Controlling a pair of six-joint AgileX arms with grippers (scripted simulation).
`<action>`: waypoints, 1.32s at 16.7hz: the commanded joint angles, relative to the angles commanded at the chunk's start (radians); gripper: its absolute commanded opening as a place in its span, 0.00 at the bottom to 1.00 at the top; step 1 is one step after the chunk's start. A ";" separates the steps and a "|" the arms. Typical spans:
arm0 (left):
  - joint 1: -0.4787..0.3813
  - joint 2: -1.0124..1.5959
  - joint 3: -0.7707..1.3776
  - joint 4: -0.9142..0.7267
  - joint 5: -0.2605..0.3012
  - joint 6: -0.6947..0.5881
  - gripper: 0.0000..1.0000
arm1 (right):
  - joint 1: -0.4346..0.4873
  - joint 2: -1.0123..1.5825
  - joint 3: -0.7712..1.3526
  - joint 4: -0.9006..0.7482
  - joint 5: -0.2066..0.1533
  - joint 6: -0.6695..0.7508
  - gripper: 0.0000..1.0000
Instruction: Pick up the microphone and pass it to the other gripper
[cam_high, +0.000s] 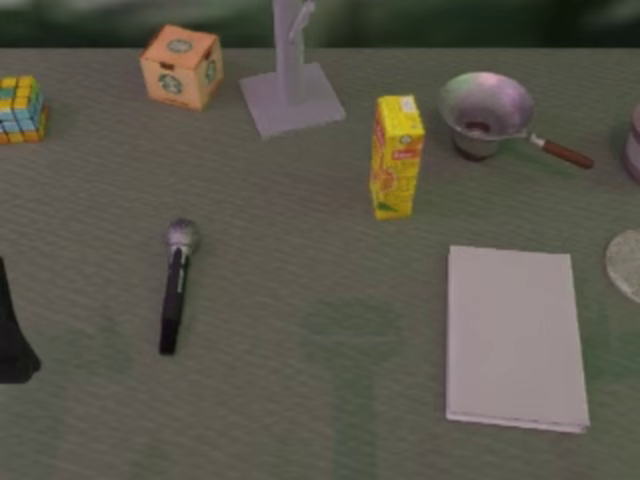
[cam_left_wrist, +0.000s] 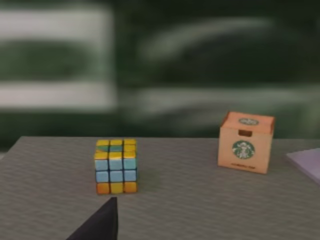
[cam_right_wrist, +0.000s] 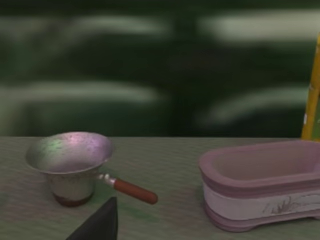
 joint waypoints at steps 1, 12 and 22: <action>0.000 0.000 0.000 0.000 0.000 0.000 1.00 | 0.000 0.000 0.000 0.000 0.000 0.000 1.00; -0.111 0.575 0.427 -0.295 -0.004 -0.102 1.00 | 0.000 0.000 0.000 0.000 0.000 0.000 1.00; -0.276 1.541 1.047 -0.758 -0.012 -0.251 1.00 | 0.000 0.000 0.000 0.000 0.000 0.000 1.00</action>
